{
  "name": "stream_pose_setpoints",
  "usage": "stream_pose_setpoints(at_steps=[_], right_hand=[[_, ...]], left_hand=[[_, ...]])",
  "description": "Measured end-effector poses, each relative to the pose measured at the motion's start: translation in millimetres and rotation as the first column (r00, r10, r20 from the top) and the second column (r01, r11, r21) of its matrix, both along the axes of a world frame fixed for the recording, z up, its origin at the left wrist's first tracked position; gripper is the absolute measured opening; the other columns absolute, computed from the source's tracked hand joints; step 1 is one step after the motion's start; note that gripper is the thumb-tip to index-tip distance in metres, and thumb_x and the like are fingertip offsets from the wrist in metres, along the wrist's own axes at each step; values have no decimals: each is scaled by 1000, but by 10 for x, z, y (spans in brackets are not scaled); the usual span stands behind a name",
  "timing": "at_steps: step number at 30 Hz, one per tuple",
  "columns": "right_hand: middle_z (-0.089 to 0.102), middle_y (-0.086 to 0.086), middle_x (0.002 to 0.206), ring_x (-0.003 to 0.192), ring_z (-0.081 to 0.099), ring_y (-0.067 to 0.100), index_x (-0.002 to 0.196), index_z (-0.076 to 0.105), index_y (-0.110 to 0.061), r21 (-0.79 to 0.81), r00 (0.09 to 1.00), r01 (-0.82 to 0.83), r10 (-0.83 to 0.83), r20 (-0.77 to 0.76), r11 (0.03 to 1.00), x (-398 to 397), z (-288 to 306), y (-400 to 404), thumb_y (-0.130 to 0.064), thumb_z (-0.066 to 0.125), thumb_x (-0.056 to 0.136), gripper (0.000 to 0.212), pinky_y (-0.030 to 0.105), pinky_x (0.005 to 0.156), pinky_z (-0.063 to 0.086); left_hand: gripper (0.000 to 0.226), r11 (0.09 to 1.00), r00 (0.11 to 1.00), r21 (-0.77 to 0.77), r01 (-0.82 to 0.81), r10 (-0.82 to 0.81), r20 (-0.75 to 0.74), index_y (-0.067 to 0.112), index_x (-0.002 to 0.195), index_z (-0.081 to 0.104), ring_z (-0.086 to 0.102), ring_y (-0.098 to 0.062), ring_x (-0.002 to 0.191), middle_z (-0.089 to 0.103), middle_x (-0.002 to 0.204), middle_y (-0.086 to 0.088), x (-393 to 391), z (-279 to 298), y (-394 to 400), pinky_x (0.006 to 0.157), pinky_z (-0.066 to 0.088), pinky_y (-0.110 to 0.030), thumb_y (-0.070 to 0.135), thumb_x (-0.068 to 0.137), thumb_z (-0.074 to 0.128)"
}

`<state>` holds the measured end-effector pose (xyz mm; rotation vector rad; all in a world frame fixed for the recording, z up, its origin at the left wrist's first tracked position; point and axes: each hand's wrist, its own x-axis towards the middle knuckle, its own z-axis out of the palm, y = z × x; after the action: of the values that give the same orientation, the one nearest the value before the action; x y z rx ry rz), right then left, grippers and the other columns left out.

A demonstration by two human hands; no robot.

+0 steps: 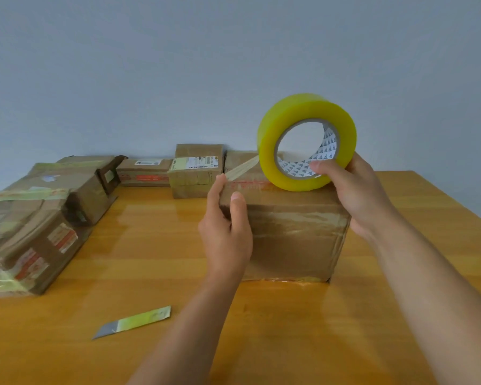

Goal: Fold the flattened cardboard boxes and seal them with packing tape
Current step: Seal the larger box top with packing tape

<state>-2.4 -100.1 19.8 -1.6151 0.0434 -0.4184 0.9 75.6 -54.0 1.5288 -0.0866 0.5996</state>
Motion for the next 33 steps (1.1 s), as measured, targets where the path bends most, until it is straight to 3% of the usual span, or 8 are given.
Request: stream_pose_setpoints(at_steps=[7, 13, 19, 23, 26, 28, 30, 33], right_hand=[[69, 8, 116, 107, 66, 20, 117, 61, -14, 125, 991, 125, -130, 36, 984, 9, -57, 4, -18, 65, 90, 28, 48, 97, 52], [70, 1, 111, 100, 67, 10, 117, 52, -24, -18, 999, 40, -40, 33, 999, 22, -30, -51, -19, 80, 80, 47, 32, 88, 54], [69, -5, 102, 95, 65, 10, 108, 62, -24, 137, 970, 216, -228, 83, 967, 25, -63, -23, -12, 64, 88, 23, 42, 93, 52], [67, -10, 98, 85, 63, -1, 108, 58, -29, 187, 964, 214, -238, 117, 959, 19, -85, -15, -12, 64, 90, 26, 29, 83, 52], [69, -1, 107, 90, 67, 2, 116, 57, -25, 89, 983, 143, -152, 104, 986, 13, -69, -45, -12, 75, 83, 40, 27, 82, 52], [72, 2, 108, 97, 69, 11, 117, 62, -22, 52, 993, 94, -97, 62, 994, 24, -48, -69, -13, 78, 80, 42, 36, 87, 55], [74, 4, 106, 98, 70, 20, 111, 67, -21, 113, 994, 99, -103, 30, 989, 27, -54, -89, -13, 75, 80, 33, 48, 91, 57], [70, 4, 106, 101, 67, 23, 102, 65, -25, 245, 977, 197, -212, 35, 949, 16, -82, -59, -21, 68, 71, 31, 55, 93, 54]], left_hand=[[43, 999, 1000, -24, -22, 22, -15, 19, 147, 44, 36, -5, 42, 42, 44, 15, -58, 23, -40, 44, 32, -20, 22, 104, 45], [43, 1000, 1000, -17, 8, -8, 8, 20, 146, 45, 37, -6, 46, 42, 47, 15, -100, 47, -18, 48, 32, -19, 28, 104, 45], [42, 999, 1000, 31, -16, 16, 27, 21, 147, 45, 38, -5, 48, 49, 54, 22, -116, 55, -38, 49, 35, -18, 26, 105, 44], [39, 998, 998, 61, -13, 10, 54, 15, 144, 47, 52, 16, 64, 55, 94, 50, -196, 118, -46, 65, 42, -6, 18, 105, 44], [39, 999, 999, 37, 5, -6, 43, 13, 144, 48, 47, 32, 85, 49, 143, 18, -238, 141, -45, 76, 36, 2, 17, 105, 44], [38, 999, 999, 52, -16, 13, 44, 20, 143, 49, 49, 24, 108, 49, 147, 13, -223, 139, -23, 86, 39, -4, 23, 105, 45], [39, 998, 999, 56, -33, 31, 26, 29, 141, 50, 56, -8, 123, 58, 139, 5, -206, 116, -19, 98, 48, -31, 36, 103, 45], [47, 997, 1000, 66, -29, 29, -2, 36, 140, 48, 52, -43, 119, 61, 126, -16, -210, 117, -23, 98, 47, -56, 53, 97, 40]])
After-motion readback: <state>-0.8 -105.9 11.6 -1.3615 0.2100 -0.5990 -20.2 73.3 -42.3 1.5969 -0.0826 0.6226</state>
